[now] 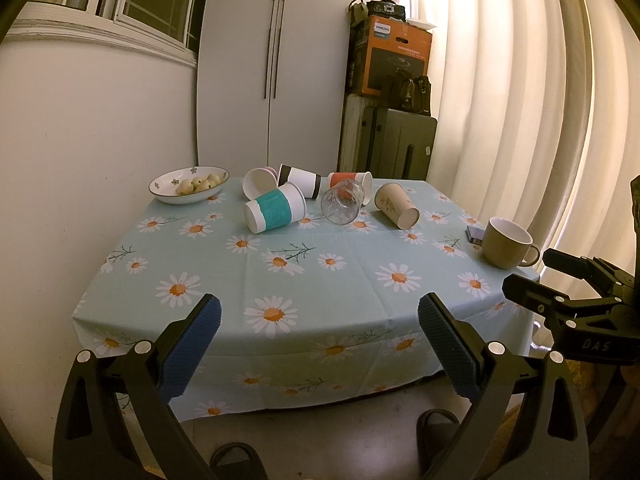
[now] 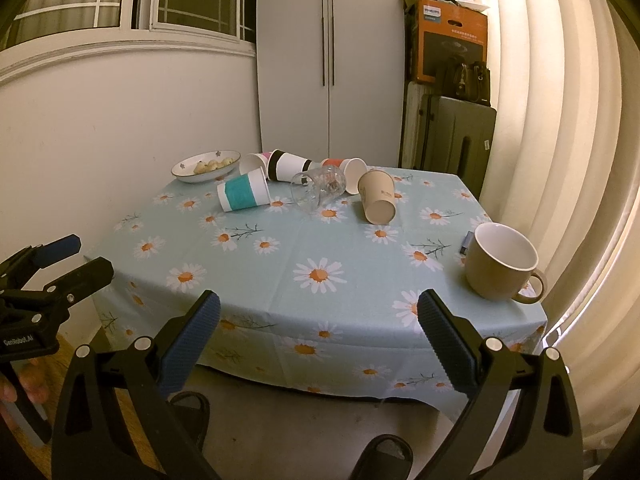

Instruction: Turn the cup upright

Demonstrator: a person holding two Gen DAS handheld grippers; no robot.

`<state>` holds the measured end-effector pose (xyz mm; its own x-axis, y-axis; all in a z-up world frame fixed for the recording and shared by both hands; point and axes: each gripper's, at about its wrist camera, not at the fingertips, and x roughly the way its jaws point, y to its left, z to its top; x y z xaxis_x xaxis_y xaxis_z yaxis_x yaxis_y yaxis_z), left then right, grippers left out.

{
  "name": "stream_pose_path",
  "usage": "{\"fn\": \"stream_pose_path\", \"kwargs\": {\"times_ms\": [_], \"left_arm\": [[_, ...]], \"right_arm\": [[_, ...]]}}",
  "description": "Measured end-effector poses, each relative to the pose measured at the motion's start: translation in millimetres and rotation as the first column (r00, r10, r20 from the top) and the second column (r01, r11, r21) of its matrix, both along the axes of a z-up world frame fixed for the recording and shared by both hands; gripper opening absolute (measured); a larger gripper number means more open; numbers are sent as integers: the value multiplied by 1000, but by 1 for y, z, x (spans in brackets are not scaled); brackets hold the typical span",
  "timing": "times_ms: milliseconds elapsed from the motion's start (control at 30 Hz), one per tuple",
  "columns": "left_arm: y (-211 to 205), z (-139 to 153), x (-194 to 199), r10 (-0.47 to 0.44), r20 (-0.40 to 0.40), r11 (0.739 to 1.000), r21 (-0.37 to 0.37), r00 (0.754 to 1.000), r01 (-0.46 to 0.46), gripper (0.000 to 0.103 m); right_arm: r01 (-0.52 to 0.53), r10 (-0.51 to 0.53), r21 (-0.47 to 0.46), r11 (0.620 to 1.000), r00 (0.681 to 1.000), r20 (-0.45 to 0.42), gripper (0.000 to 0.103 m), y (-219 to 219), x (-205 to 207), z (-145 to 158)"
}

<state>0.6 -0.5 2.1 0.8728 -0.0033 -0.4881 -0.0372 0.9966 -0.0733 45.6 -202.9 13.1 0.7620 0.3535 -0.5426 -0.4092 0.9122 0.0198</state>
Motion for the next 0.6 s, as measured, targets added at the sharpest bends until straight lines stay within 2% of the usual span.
{"fn": "stream_pose_path", "kwargs": {"times_ms": [600], "left_arm": [[-4, -3, -5, -19, 4, 1000, -11, 1000, 19, 96]], "right_arm": [[-19, 19, 6, 1000, 1000, 1, 98, -2, 0, -2]]}}
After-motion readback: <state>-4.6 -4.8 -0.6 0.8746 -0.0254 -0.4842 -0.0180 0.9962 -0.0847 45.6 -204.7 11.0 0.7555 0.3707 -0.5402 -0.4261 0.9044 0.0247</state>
